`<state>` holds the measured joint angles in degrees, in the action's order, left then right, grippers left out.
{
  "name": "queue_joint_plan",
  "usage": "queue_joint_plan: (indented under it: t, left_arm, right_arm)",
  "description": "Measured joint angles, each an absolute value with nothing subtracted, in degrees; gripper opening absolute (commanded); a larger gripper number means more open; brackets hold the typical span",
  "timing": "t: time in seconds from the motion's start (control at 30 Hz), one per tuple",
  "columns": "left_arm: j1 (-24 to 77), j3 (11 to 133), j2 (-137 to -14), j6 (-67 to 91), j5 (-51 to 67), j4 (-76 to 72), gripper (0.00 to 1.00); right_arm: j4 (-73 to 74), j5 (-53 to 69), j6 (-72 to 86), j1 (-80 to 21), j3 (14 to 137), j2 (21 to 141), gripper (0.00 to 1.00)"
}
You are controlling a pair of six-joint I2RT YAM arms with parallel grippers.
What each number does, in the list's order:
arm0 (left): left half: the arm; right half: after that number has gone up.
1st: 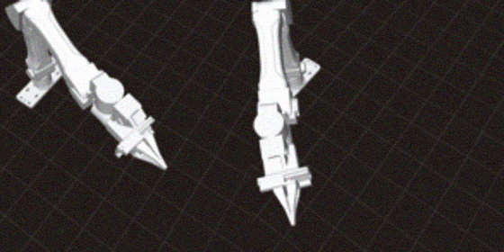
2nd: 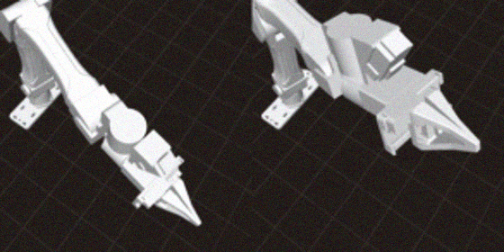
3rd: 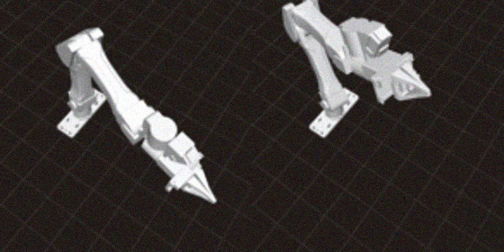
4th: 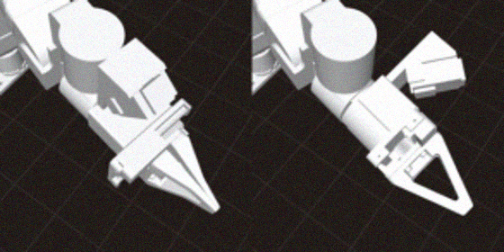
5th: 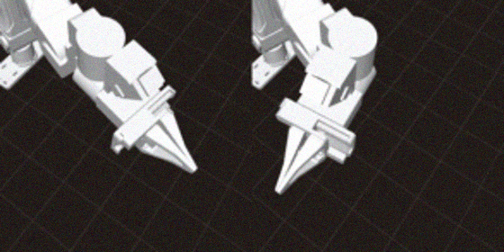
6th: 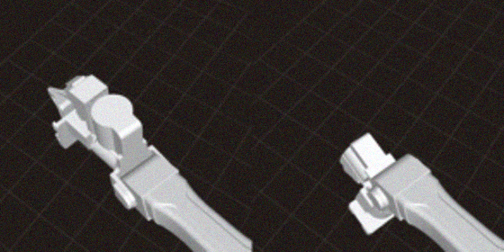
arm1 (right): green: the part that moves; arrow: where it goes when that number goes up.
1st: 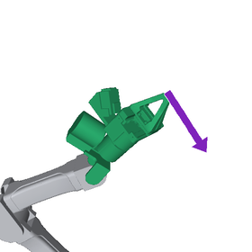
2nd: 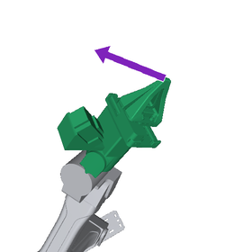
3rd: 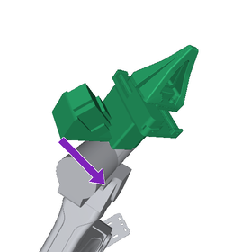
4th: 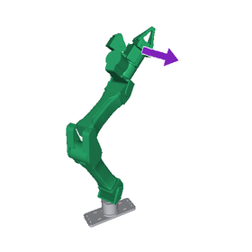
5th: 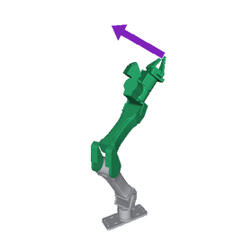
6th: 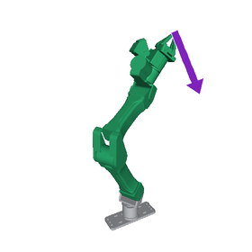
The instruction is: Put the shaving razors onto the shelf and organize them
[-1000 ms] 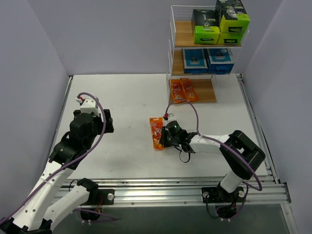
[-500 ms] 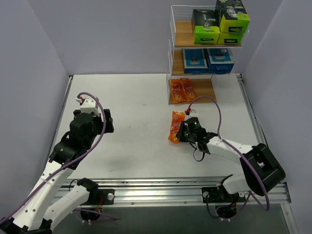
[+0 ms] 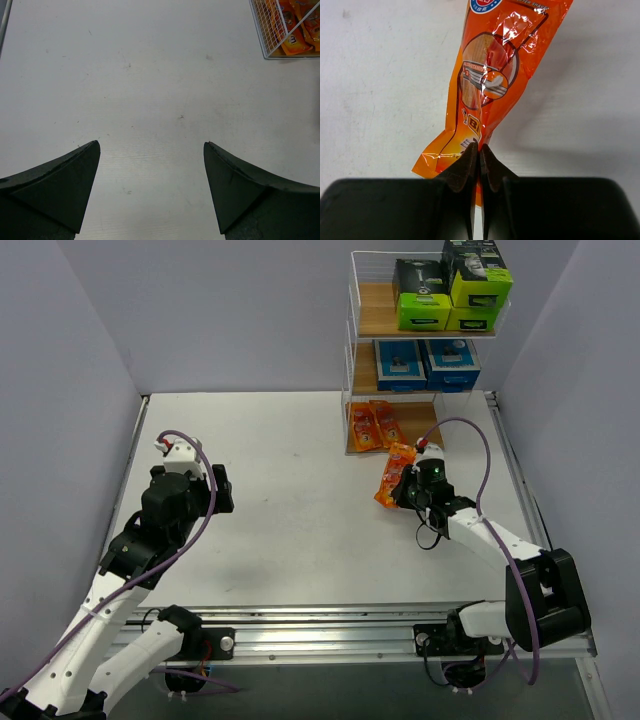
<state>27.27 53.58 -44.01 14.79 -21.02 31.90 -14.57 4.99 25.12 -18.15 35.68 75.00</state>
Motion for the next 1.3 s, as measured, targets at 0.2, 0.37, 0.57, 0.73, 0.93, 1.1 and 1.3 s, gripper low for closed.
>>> queue_joint_plan:
  t: [0.2,0.37,0.57,0.73,0.93,1.1,1.3]
  left_arm:
    - [27.3,53.6,-43.5,14.8,-20.7,31.9,0.94]
    - [27.3,53.6,-43.4,14.8,-20.7,31.9,0.94]
    - [27.3,53.6,-43.4,14.8,-20.5,31.9,0.94]
    - [27.3,53.6,-43.4,14.8,-20.5,31.9,0.94]
    - [27.3,53.6,-43.6,14.8,-20.2,31.9,0.94]
    - [27.3,53.6,-43.9,14.8,-19.9,31.9,0.94]
    - [27.3,53.6,-44.2,14.8,-19.7,31.9,0.94]
  right_arm:
    - [-13.3,6.3,20.3,-10.8,38.8,75.0,0.0]
    - [-13.3,7.9,16.6,-6.0,40.7,76.8,0.0]
    - [-13.1,10.1,13.0,-4.5,45.1,82.7,0.0]
    - [-14.1,10.9,11.0,-4.4,47.5,86.7,0.0]
    - [-16.4,10.7,9.7,-3.3,50.0,92.1,0.0]
    - [-19.2,10.1,8.7,-2.4,51.0,95.9,0.0]
    - [-20.6,9.3,7.0,-1.7,55.2,101.8,0.0]
